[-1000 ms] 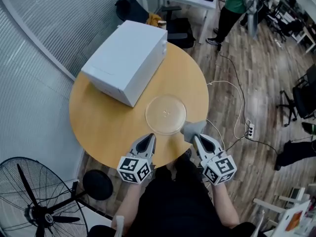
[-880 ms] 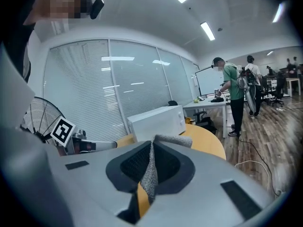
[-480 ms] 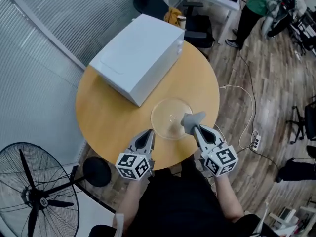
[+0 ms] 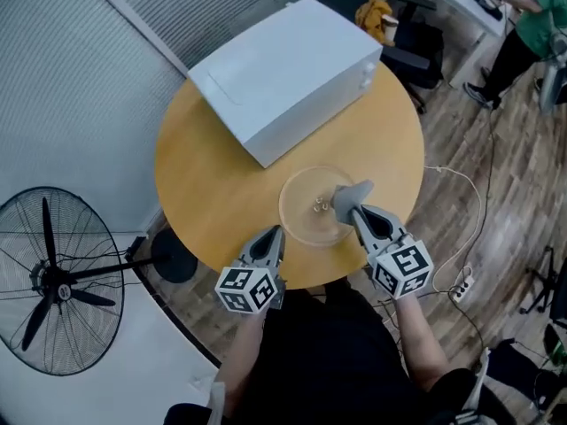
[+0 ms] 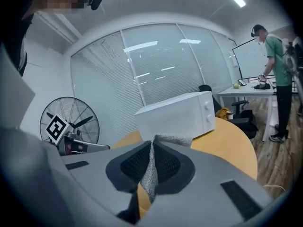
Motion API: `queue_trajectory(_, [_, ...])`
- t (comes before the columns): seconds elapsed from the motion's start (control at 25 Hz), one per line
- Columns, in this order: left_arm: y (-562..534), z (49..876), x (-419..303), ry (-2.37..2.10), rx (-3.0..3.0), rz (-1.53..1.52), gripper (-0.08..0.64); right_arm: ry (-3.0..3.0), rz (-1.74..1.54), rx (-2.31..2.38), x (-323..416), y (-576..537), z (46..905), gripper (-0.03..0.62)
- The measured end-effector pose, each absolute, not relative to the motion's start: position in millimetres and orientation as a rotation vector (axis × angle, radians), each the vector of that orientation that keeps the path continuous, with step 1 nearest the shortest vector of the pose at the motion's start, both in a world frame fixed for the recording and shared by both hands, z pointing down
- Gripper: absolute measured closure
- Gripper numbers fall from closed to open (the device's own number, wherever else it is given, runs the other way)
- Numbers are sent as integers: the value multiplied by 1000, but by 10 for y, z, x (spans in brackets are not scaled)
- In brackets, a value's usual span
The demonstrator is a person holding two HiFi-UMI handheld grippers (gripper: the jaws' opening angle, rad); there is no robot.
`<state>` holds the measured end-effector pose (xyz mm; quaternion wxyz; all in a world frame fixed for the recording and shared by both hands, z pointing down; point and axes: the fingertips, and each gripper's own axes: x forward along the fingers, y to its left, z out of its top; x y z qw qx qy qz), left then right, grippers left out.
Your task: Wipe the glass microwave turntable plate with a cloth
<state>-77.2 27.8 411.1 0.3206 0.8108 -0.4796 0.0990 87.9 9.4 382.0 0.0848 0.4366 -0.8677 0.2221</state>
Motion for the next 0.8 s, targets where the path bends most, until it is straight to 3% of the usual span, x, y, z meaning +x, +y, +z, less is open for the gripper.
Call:
queue_trajectory(0.56, [438,4769,-889,-1440,1960,357,560,-2594,753,990,769,128,4380,572])
queue_trajectory(0.8, [428,5252,-969,-1382,1906,402,505,-2539,707,960,700,125,4609,572])
